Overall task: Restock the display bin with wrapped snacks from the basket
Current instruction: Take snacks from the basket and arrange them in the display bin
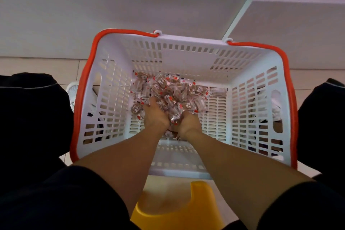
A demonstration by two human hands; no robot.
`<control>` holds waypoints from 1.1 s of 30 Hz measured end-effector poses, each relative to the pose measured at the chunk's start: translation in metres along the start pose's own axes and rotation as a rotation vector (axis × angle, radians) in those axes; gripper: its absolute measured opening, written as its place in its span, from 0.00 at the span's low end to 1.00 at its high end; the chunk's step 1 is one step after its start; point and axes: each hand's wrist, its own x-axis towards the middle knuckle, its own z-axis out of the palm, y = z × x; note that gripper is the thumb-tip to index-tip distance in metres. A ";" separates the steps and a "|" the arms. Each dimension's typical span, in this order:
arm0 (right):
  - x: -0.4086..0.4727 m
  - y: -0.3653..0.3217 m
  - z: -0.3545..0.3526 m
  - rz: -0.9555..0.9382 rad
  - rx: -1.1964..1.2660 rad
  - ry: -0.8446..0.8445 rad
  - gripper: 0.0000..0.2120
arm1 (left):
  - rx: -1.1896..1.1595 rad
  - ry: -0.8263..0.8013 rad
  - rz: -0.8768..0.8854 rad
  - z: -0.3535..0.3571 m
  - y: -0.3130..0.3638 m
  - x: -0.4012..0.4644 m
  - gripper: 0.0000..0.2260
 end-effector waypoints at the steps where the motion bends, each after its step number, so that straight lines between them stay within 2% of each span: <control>1: 0.000 0.001 0.000 -0.010 -0.084 0.002 0.17 | 0.019 -0.015 -0.016 0.000 0.000 -0.002 0.33; 3: -0.001 0.002 0.000 -0.034 -0.193 0.002 0.14 | 0.080 -0.048 -0.038 -0.001 -0.001 -0.001 0.39; 4: -0.002 0.003 -0.002 -0.042 -0.201 -0.013 0.14 | 0.105 -0.058 -0.043 -0.001 -0.002 0.001 0.39; 10: 0.003 0.004 -0.004 -0.077 -0.127 -0.163 0.16 | 0.117 -0.025 -0.046 -0.006 -0.010 0.012 0.28; 12: 0.004 0.004 0.002 -0.071 -0.033 -0.246 0.16 | 0.040 -0.034 -0.027 -0.005 -0.013 0.016 0.27; 16: 0.003 0.003 0.006 -0.039 0.094 -0.347 0.15 | -0.295 -0.072 -0.033 -0.002 -0.011 0.017 0.26; 18: 0.002 0.003 0.003 -0.021 0.115 -0.334 0.15 | -0.362 -0.051 -0.070 0.000 -0.012 0.016 0.24; 21: 0.003 0.000 -0.011 0.049 0.095 -0.326 0.21 | -0.349 -0.009 -0.070 0.002 -0.012 0.018 0.16; 23: 0.002 -0.002 -0.022 0.025 0.013 -0.313 0.20 | -0.367 -0.012 -0.090 -0.001 -0.011 0.022 0.13; 26: 0.002 0.003 -0.037 -0.013 -0.076 -0.244 0.18 | -0.595 -0.020 -0.258 -0.009 -0.012 0.026 0.11; 28: 0.005 0.009 -0.045 0.013 0.047 -0.203 0.16 | -0.717 -0.031 -0.352 -0.014 -0.015 0.027 0.11; 33: 0.006 0.010 -0.057 0.006 0.328 -0.204 0.16 | -0.778 -0.195 -0.439 -0.020 -0.012 0.020 0.12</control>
